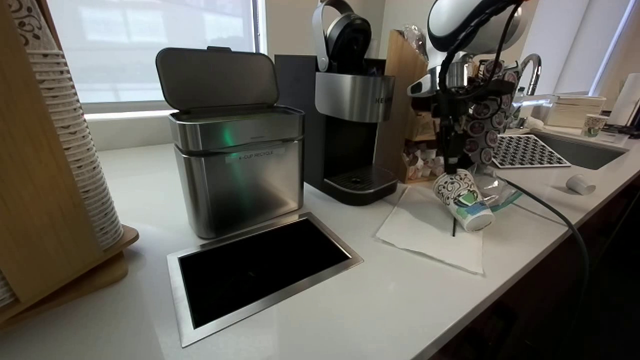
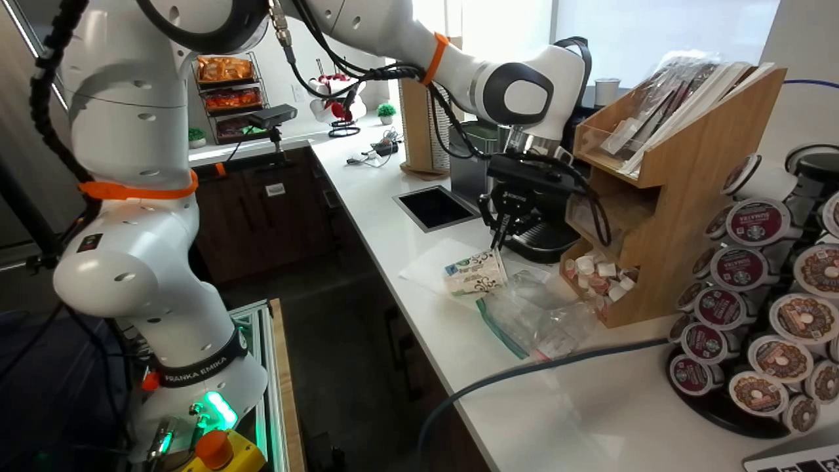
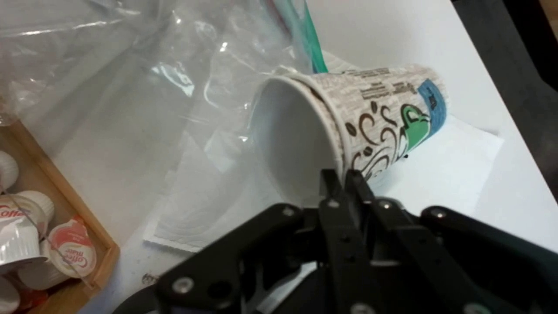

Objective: Place the stacked coffee cups on the napkin upright.

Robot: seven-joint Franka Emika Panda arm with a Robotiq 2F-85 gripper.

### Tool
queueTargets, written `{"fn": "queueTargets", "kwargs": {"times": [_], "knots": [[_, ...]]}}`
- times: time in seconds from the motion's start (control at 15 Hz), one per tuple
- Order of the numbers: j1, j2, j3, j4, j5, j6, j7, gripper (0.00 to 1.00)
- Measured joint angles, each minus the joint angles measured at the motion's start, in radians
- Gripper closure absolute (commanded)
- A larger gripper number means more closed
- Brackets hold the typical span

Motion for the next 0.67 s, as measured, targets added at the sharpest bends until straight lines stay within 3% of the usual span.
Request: {"fn": "queueTargets", "kwargs": {"times": [0.67], "knots": [[0.015,-0.088,0.026,-0.001,0.012,-0.006,0.166,0.99]]}}
